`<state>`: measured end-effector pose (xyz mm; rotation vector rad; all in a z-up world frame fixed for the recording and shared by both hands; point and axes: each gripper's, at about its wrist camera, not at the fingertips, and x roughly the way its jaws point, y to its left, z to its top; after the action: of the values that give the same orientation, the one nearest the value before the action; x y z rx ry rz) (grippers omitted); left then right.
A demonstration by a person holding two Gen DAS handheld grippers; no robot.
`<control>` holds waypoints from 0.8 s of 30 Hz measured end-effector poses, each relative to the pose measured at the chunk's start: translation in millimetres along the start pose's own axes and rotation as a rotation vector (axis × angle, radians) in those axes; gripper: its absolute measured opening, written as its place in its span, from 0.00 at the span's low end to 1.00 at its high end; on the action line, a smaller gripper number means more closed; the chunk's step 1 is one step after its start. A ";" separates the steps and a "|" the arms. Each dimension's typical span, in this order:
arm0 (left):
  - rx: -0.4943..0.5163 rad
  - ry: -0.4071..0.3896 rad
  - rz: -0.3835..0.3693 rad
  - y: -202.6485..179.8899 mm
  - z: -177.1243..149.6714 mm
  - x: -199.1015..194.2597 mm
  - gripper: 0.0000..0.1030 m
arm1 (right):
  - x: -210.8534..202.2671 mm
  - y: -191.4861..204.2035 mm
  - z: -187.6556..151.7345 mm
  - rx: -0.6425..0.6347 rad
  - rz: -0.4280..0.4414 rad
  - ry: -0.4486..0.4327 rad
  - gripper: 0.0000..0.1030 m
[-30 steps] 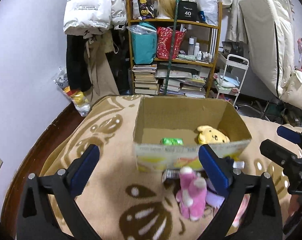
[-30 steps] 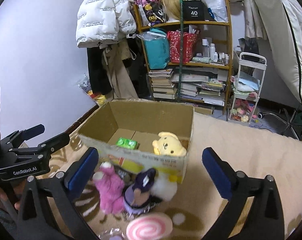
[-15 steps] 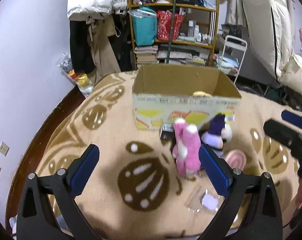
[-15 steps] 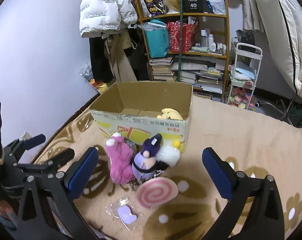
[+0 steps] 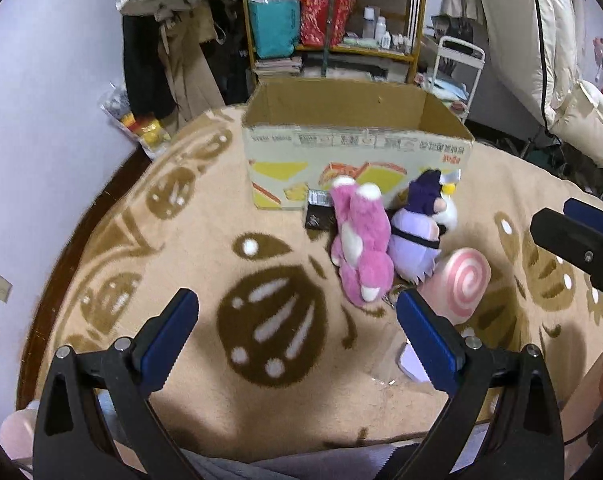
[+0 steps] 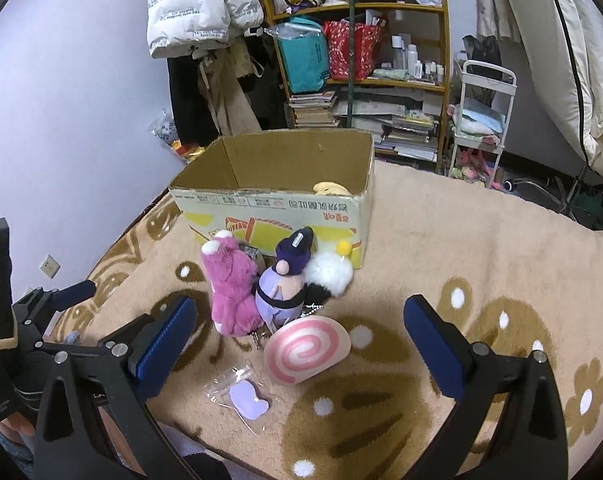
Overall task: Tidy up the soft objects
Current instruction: 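Move both tools back over the remaining pile of toys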
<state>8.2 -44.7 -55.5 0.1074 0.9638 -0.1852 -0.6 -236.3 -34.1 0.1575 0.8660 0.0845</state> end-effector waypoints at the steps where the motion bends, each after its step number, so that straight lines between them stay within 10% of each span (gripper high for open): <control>1: -0.005 0.012 -0.006 0.8 0.1 3.1 0.95 | 3.6 0.0 -0.4 -0.002 -0.004 0.012 1.00; 24: -0.001 0.282 -0.094 -22.1 -5.1 78.4 0.95 | 77.3 -17.1 -13.7 0.066 -0.072 0.267 1.00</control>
<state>43.2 -73.9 -123.1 0.0888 1.2507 -0.2609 39.0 -241.1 -103.9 0.1795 1.1410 0.0096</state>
